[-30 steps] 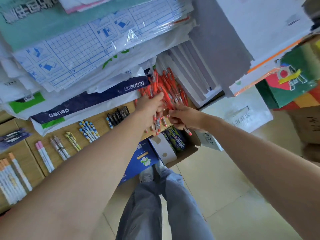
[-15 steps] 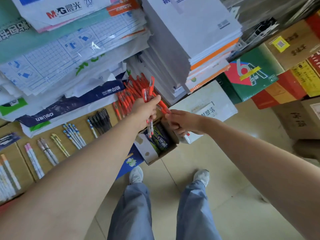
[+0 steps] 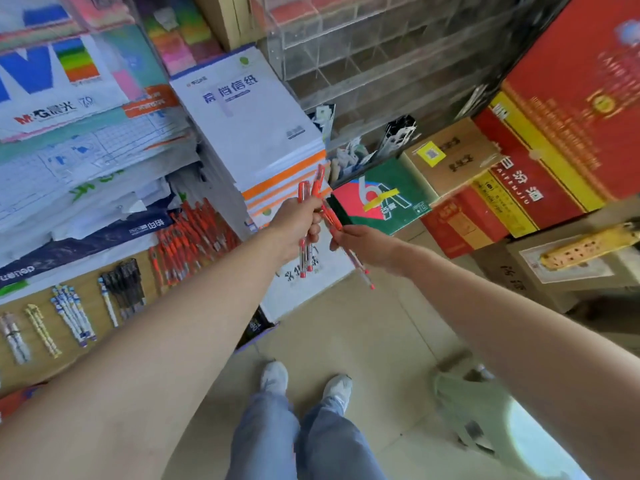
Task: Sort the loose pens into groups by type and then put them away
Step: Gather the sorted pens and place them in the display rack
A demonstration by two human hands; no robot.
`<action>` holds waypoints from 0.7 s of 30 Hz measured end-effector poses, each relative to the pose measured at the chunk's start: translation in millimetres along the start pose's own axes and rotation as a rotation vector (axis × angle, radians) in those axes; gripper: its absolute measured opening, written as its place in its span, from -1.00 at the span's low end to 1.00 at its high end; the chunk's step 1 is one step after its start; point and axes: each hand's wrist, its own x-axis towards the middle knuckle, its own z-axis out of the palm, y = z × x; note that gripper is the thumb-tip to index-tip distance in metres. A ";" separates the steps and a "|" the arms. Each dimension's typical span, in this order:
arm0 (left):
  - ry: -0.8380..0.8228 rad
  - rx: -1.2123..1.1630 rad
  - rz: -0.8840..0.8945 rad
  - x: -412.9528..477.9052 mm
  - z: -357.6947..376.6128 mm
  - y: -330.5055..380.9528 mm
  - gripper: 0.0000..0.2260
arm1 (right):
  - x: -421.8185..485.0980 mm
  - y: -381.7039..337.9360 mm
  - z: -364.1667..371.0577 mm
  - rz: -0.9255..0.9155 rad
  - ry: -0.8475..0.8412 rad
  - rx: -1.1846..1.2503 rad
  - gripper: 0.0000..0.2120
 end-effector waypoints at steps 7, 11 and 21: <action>0.065 0.050 0.034 34.2 24.2 55.5 -0.85 | 32.5 -6.4 -77.3 -0.040 0.210 0.125 -0.73; 0.068 0.080 0.032 57.5 15.5 86.3 -0.89 | 54.2 -34.1 -106.8 -0.088 0.254 0.246 -0.80; 0.160 0.138 0.155 92.7 -10.9 158.7 -0.89 | 105.8 -109.0 -170.0 -0.199 0.412 0.408 -0.90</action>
